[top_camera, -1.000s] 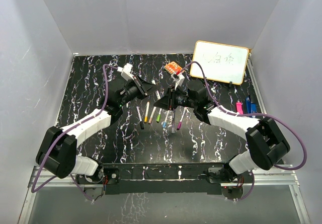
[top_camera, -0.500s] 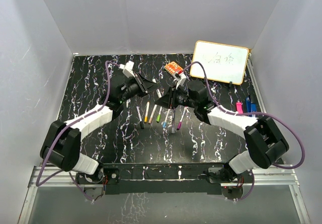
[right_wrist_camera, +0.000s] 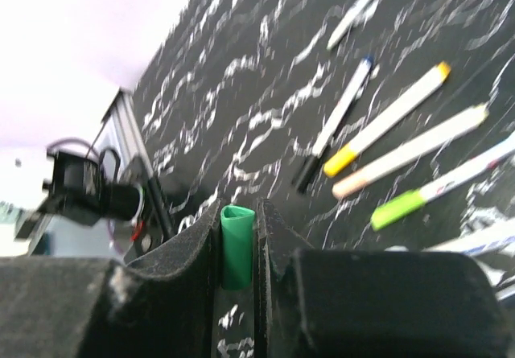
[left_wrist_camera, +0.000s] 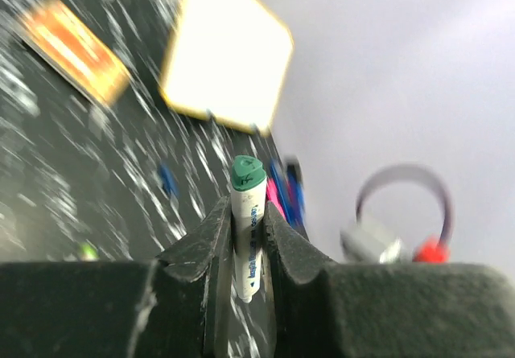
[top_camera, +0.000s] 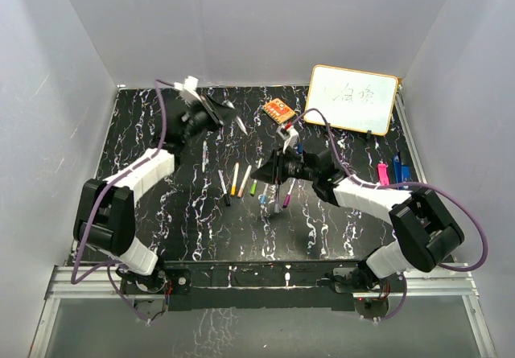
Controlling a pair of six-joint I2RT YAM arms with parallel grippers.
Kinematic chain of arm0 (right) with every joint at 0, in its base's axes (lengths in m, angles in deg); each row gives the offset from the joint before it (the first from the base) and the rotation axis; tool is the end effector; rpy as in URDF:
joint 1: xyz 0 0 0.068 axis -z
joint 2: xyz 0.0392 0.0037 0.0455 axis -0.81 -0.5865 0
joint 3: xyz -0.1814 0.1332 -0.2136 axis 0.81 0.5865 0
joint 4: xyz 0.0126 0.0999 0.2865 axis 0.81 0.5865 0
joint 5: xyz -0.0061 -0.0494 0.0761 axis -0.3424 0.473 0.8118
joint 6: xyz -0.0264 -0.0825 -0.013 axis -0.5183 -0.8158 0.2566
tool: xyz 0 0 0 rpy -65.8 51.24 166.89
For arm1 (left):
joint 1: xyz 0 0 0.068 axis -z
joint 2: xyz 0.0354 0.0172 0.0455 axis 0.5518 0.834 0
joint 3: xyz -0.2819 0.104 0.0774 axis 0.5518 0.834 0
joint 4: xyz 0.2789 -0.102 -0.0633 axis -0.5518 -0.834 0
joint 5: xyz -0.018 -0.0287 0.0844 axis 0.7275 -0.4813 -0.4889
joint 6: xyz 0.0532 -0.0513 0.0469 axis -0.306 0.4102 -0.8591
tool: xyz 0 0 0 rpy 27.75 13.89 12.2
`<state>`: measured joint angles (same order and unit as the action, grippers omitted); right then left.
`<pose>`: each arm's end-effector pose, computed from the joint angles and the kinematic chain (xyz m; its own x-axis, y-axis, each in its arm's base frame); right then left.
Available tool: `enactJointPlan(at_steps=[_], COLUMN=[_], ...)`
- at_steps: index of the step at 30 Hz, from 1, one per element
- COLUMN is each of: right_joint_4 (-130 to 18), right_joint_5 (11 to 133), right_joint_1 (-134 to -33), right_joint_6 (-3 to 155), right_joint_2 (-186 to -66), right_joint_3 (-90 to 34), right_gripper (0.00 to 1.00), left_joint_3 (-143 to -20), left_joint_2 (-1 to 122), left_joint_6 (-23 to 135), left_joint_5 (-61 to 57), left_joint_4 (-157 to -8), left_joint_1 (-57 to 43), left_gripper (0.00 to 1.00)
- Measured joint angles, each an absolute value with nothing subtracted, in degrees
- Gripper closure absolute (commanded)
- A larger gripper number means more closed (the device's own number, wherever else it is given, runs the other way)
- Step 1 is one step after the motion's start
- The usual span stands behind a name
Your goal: Open the pen caps
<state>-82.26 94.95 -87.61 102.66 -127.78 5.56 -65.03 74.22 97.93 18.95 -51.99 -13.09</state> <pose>0.2921 0.2414 0.2333 -0.6748 0.1216 -0.7279 -0.6174 0.4475 0.6470 0.3918 -0.1857 0.3064 -0.6108 -0.5193 -0.5977 0.4497 0.3937 -0.8017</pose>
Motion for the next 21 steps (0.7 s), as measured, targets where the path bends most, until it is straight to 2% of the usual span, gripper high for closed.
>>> enactJointPlan(at_steps=[5,12,21], right_joint_4=[-77.73,-75.96,-64.16], right_joint_5=[98.8,98.73,87.0], right_joint_1=[-88.38,-88.38,-86.1], right_joint_6=[102.66,102.33,97.42], right_joint_2=[-127.5,-126.01,-125.38], right_joint_3=[8.77,9.3,0.99], right_gripper=[1.0,1.0,1.0], left_joint_3=[-69.3,-69.8,-69.95], left_joint_2=[75.66,75.79,73.89], left_joint_6=[96.75,95.94,88.16], left_joint_5=[10.52,9.05,11.06], left_joint_4=[-50.07,-50.37,-67.23], left_joint_1=[-21.57,-21.89,-21.65], left_gripper=[1.0,1.0,1.0])
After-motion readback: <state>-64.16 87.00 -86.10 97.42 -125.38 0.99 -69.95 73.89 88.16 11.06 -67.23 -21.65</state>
